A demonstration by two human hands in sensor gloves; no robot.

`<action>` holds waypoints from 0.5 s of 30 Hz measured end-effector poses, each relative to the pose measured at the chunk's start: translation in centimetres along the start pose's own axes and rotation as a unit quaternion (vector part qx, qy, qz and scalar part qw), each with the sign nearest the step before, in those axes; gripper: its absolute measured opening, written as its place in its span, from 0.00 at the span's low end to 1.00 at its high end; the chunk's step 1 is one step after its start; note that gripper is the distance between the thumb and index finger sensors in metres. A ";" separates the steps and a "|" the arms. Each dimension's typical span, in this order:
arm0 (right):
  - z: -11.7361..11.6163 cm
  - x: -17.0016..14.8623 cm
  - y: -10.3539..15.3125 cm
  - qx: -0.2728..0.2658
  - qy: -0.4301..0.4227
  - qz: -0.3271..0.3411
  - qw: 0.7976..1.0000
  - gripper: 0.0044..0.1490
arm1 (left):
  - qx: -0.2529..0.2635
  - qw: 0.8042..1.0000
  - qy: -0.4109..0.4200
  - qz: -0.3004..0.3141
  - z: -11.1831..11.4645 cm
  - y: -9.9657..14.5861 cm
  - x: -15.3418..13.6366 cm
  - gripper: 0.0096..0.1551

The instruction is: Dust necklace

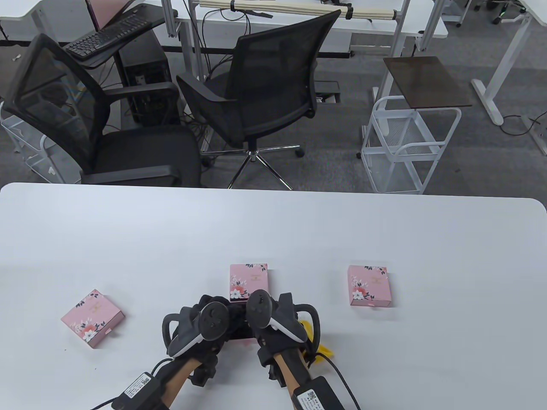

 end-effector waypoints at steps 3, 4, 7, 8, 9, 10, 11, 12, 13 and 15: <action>0.1 -0.1 0.1 0.002 0.006 -0.001 1.000 0.26 | 0.003 1.000 -0.026 -0.005 0.0 0.1 0.4 0.19; 0.3 -0.1 0.2 -0.001 0.008 -0.001 1.000 0.26 | 0.003 1.000 -0.028 -0.003 0.0 0.1 0.5 0.20; 0.9 0.0 0.3 -0.008 0.012 0.004 1.000 0.26 | 0.005 1.000 -0.015 -0.006 0.0 0.0 0.2 0.24; 1.1 0.1 0.4 -0.010 0.013 0.006 1.000 0.26 | 0.009 1.000 -0.011 -0.010 -0.1 0.0 0.1 0.25; 1.3 0.3 0.4 -0.007 0.015 0.011 1.000 0.25 | 0.014 1.000 -0.007 -0.015 -0.2 0.0 -0.2 0.26; 1.6 0.4 0.4 -0.002 0.018 0.015 1.000 0.25 | 0.020 1.000 -0.002 -0.023 -0.3 0.0 -0.5 0.26; 1.8 0.4 0.4 0.003 0.019 0.017 1.000 0.25 | 0.021 0.999 0.004 -0.027 -0.3 -0.1 -0.8 0.27; 1.9 0.5 0.5 0.011 0.019 0.022 1.000 0.24 | 0.020 0.999 0.013 -0.032 -0.3 -0.1 -1.1 0.28; 1.9 0.5 0.6 0.018 0.018 0.022 0.999 0.24 | 0.019 0.999 0.018 -0.033 -0.2 -0.2 -1.3 0.28; 1.6 0.8 0.8 0.054 0.022 0.028 0.998 0.24 | 0.007 0.999 0.032 -0.031 0.0 -0.5 -1.7 0.29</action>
Point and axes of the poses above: the tracker on the back of each hand, its own x axis roughly to the thumb side, its own y axis roughly from the fingertips to the wrist, z = x × y, the point moved 5 cm from there along -y, roughly from the wrist to the fingertips, and after that the axes turned 11 degrees about -x, right-handed, at the moved point
